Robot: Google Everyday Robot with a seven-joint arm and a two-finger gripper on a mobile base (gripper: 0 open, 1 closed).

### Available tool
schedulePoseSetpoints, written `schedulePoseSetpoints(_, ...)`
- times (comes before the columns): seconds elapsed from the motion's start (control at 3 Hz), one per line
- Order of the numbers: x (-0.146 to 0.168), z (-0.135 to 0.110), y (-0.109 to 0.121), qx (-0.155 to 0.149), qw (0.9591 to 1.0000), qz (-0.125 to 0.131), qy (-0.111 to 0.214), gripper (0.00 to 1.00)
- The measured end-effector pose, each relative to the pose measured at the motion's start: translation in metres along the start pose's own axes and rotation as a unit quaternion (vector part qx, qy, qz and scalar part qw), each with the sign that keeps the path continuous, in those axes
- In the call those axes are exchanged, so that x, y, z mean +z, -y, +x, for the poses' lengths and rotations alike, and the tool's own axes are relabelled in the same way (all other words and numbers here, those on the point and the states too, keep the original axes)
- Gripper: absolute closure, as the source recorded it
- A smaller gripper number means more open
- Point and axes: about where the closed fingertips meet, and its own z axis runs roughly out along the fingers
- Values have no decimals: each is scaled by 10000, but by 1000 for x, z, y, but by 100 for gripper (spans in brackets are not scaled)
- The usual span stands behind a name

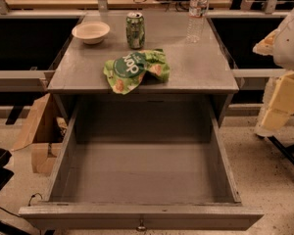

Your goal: Place green can into top drawer

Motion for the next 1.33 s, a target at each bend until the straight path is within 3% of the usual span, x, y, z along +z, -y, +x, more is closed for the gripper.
schedulePoseSetpoints(0.33, 0, 0, 0, 0, 10000, 0, 0, 0)
schedulePoseSetpoints(0.67, 10, -4, 11, 79, 9995, 140, 260, 0)
schedulePoseSetpoints(1.0, 53, -18, 40, 451, 9926, 200, 1109, 0)
schedulePoseSetpoints(1.33, 97, -47, 86, 891, 9719, 288, 2159, 0)
